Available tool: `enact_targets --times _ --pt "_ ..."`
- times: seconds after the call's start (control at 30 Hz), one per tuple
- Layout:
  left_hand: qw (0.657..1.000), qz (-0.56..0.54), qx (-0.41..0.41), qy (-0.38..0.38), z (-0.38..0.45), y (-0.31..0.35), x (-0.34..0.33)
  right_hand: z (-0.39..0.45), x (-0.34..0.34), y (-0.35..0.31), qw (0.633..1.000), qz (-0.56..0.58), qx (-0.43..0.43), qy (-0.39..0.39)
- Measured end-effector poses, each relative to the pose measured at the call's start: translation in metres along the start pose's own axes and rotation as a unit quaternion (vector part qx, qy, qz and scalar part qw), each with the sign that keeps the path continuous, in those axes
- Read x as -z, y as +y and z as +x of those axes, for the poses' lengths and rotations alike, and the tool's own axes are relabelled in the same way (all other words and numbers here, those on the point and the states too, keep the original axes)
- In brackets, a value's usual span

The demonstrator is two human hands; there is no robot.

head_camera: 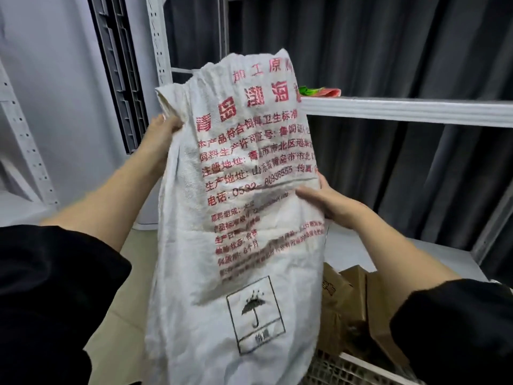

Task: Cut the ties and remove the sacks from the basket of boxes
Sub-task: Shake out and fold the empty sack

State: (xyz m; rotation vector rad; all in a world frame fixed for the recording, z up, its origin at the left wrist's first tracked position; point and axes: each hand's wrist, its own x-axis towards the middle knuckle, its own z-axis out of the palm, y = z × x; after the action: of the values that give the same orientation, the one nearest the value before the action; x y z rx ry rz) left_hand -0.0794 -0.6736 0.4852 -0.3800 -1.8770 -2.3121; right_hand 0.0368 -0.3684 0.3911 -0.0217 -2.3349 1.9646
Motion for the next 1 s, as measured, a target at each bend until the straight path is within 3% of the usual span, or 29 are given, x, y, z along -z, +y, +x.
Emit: enact_targets --times 0.07,0.2,0.3,0.4,0.47,0.67,0.8,1.0 --pt "0.999 0.018 0.024 -0.02 -0.001 -0.006 -0.003 -0.002 -0.005 0.0 0.999 0.007 0.0 -0.05" --pt "0.995 0.034 0.094 -0.027 -0.012 -0.018 -0.008 -0.006 -0.021 -0.001 0.992 0.123 0.021 0.038" --pt "0.971 -0.03 0.166 -0.167 -0.031 -0.027 -0.007 -0.005 -0.022 -0.005 0.976 0.147 0.037 0.156" --pt "0.932 0.039 0.187 -0.308 -0.043 -0.049 0.003 -0.005 -0.014 -0.012 0.966 0.122 0.025 0.228" --pt "0.912 0.077 0.193 -0.353 -0.05 -0.062 0.003 -0.006 -0.01 -0.017 0.964 0.111 -0.001 0.242" --pt "0.905 0.071 0.212 -0.361 -0.066 -0.086 -0.02 -0.015 -0.008 -0.028 0.956 0.147 -0.04 0.251" --pt "0.902 0.097 0.198 -0.372 -0.073 -0.094 -0.028 -0.016 -0.006 -0.041 0.961 0.181 -0.043 0.206" --pt "0.948 0.027 0.156 -0.277 -0.073 -0.087 -0.039 -0.024 -0.009 -0.051 0.953 0.241 -0.061 0.173"
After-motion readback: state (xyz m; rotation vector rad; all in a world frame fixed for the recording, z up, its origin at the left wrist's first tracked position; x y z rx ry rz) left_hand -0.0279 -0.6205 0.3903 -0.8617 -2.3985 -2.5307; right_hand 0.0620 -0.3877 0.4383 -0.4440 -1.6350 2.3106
